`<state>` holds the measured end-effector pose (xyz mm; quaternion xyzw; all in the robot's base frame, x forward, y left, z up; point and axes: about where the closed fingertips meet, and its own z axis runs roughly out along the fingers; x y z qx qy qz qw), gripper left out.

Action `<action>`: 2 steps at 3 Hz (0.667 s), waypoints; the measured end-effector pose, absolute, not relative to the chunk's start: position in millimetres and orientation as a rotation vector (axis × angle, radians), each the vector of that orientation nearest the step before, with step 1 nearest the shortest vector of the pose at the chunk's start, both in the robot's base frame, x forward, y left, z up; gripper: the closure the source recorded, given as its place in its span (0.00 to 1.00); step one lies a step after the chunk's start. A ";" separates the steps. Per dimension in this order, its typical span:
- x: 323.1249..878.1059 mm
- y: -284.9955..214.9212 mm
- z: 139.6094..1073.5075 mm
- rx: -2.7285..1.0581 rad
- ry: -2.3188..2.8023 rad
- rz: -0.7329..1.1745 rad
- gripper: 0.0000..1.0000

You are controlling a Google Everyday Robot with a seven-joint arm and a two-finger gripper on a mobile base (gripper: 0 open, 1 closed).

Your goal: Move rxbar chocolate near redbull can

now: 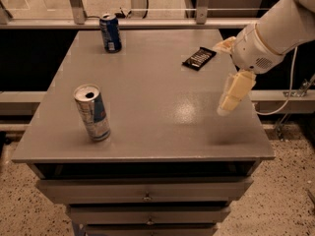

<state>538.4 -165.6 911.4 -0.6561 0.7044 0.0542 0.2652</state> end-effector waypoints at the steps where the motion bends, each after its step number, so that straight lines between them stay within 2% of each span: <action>1: 570.0 -149.9 912.5 -1.717 1.809 0.223 0.00; 2: 570.0 -149.9 912.4 -1.717 1.809 0.223 0.00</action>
Offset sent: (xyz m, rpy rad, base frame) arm 0.0253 0.0128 0.0015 0.0875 -0.0338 0.0237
